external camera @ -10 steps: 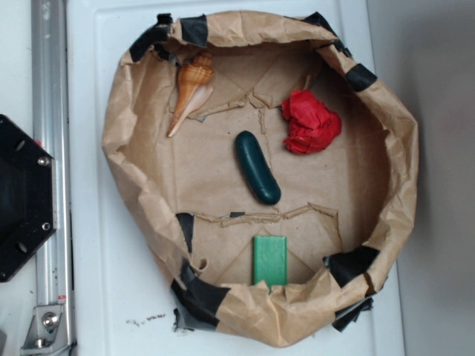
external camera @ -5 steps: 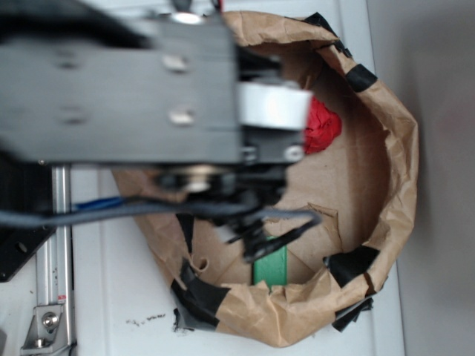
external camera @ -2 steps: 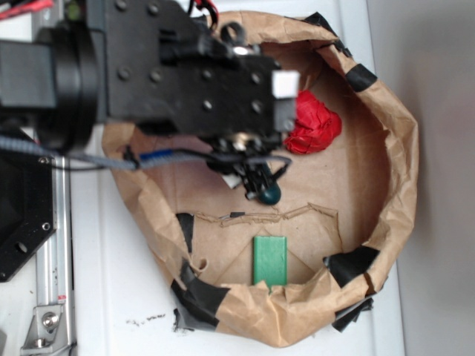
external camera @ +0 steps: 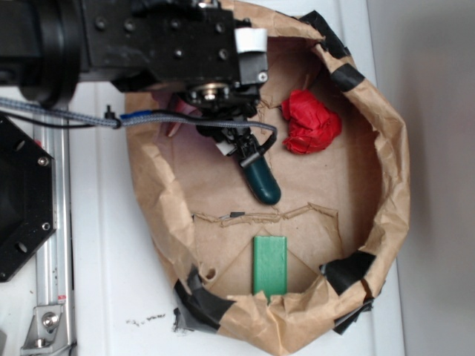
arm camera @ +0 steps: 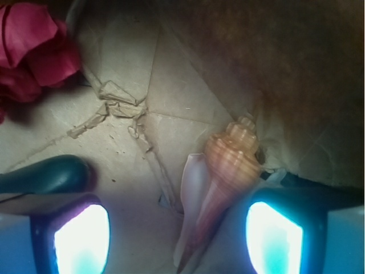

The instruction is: Grab the shell.

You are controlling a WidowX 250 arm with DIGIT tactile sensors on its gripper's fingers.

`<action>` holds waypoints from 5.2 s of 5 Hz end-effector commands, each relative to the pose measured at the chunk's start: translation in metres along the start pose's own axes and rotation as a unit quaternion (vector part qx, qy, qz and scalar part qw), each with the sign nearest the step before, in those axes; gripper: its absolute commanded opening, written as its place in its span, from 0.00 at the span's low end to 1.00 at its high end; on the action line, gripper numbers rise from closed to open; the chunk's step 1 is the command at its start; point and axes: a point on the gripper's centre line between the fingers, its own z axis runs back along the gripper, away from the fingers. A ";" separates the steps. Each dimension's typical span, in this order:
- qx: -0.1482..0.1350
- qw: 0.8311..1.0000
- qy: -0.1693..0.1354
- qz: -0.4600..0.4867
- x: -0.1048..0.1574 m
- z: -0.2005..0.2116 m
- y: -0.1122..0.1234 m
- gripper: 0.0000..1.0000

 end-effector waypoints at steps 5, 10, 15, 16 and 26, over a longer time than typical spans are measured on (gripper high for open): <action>-0.032 0.997 -0.041 -0.054 0.006 -0.036 0.025 0.00; -0.027 0.995 -0.044 -0.086 0.027 0.000 0.011 0.00; -0.047 0.992 -0.053 -0.103 0.033 0.008 0.000 1.00; -0.049 0.991 -0.061 -0.112 0.035 0.000 0.007 1.00; -0.090 0.948 -0.059 -0.299 -0.002 -0.042 -0.022 1.00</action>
